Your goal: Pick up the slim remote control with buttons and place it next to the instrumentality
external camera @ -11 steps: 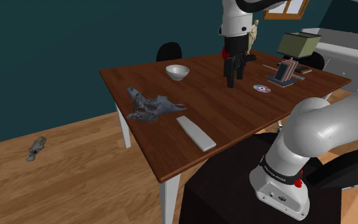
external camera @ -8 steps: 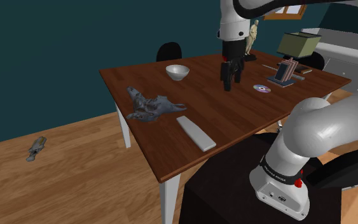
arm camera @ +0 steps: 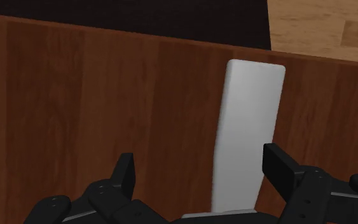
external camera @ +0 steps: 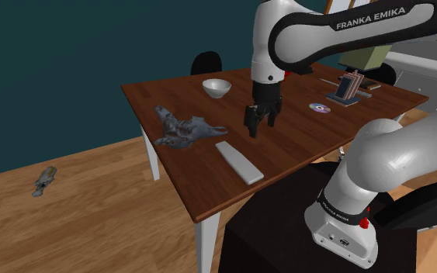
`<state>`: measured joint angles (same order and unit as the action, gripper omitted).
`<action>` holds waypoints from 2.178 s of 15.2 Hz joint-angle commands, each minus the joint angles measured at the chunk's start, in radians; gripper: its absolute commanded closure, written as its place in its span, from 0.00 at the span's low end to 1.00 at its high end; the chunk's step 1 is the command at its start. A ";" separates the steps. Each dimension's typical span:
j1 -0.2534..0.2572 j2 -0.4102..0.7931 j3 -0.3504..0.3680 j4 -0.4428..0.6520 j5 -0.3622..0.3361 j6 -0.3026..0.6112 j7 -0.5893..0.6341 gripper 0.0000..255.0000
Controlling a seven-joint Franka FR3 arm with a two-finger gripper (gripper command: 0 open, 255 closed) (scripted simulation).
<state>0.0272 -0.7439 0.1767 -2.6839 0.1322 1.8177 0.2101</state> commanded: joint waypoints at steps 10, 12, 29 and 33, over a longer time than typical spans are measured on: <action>-0.002 0.222 0.192 -0.092 0.096 0.440 0.264 0.00; -0.003 0.245 0.198 -0.106 0.097 0.476 0.265 0.00; -0.005 0.276 0.207 -0.123 0.099 0.524 0.267 1.00; -0.004 0.263 0.203 -0.117 0.099 0.505 0.266 1.00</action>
<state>0.0232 -0.4739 0.3822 -2.8052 0.2317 2.3346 0.4765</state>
